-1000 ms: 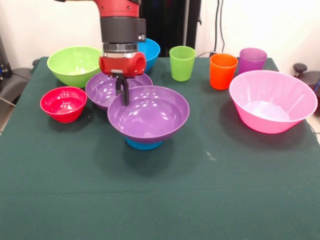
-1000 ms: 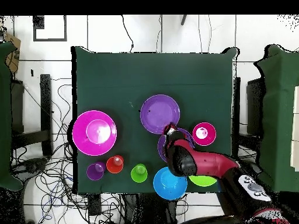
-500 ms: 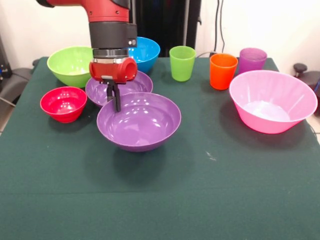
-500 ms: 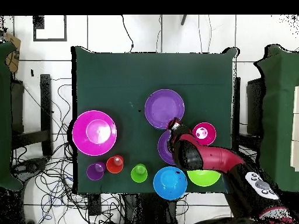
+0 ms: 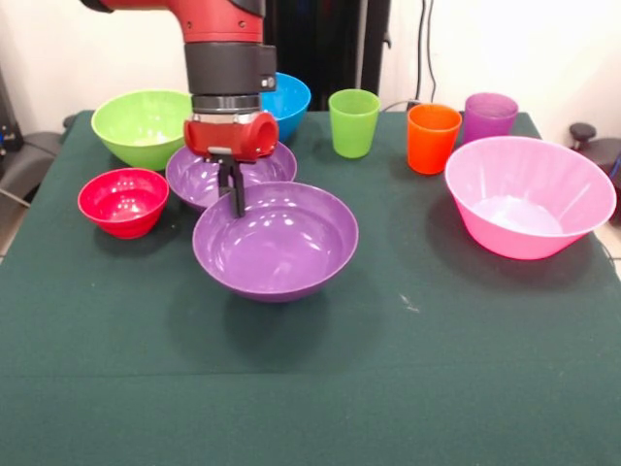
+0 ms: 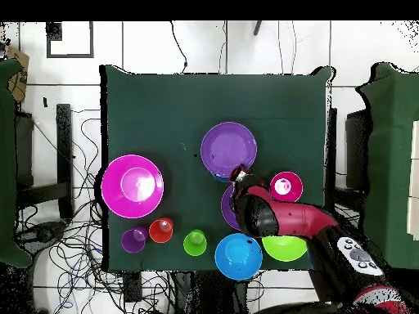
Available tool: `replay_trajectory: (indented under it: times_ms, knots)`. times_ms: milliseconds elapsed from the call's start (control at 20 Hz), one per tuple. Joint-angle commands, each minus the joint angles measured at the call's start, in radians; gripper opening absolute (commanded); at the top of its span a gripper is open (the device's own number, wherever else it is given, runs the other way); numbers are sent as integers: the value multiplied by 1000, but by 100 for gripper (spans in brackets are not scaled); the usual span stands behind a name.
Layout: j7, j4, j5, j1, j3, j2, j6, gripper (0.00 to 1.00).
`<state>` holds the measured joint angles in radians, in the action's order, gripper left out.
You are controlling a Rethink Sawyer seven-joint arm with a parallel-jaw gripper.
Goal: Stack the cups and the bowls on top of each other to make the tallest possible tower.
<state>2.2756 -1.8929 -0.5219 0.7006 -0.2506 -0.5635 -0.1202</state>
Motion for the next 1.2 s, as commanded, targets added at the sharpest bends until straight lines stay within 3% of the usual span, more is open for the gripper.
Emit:
replay_trajectory:
  times_ms: [50, 500, 1200]
  knots:
    - [28, -115, 9, -112, 58, -13, 220, 0]
    - [25, -100, -10, -110, 75, 26, 166, 0]
    - [-61, -15, -47, -38, 20, 54, 210, 0]
